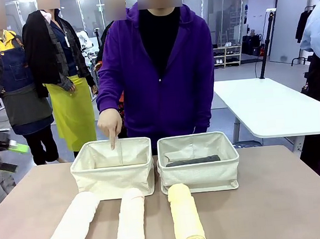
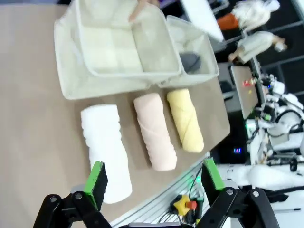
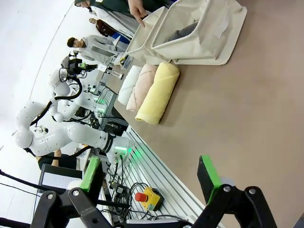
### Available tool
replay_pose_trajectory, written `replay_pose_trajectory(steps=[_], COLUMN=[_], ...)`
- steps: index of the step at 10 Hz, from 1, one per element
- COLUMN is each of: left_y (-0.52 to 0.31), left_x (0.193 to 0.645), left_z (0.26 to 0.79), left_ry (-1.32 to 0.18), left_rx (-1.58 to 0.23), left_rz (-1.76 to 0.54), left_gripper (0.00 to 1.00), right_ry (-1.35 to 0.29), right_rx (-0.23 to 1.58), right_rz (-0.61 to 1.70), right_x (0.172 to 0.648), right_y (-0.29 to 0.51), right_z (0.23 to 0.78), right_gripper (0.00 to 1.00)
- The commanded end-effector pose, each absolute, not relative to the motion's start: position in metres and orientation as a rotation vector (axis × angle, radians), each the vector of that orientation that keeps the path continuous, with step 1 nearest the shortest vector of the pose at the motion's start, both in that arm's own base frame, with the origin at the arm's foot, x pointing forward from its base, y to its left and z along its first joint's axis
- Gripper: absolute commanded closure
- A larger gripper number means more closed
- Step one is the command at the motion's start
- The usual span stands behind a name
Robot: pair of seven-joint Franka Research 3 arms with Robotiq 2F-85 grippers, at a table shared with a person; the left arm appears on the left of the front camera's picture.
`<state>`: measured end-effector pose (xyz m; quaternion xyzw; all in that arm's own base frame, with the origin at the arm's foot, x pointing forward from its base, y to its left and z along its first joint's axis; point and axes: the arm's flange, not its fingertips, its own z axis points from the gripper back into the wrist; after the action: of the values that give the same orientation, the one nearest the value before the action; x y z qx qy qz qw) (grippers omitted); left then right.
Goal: Divide the towels into two baskets.
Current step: Pick up one hotel-folded towel from the bottom of the table and place it in the Fabric basket indicated by the person.
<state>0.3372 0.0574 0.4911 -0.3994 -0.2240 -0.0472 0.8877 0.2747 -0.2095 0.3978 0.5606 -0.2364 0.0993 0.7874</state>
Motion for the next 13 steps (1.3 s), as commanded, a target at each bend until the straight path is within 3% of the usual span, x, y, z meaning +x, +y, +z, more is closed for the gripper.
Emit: replay_pose_trajectory(steps=[1,5,13], left_y=[0.026,-0.021,-0.065], left_x=[0.324,0.309,0.298], left_z=[0.473,0.428,0.332], left_ry=[-0.389,-0.329,-0.151], left_rx=[-0.693,-0.404,-0.312], left_rz=[-0.093,-0.135,-0.163], left_gripper=[0.00,0.00,0.00], right_ry=[-0.495,-0.495,-0.495], right_rx=[1.211,1.211,1.211], right_rz=[0.215,0.215,0.215], right_x=[0.271,0.271,0.271], right_y=[-0.210,-0.210,-0.210], right_z=[0.402,0.402,0.402], right_gripper=[0.00,0.00,0.00])
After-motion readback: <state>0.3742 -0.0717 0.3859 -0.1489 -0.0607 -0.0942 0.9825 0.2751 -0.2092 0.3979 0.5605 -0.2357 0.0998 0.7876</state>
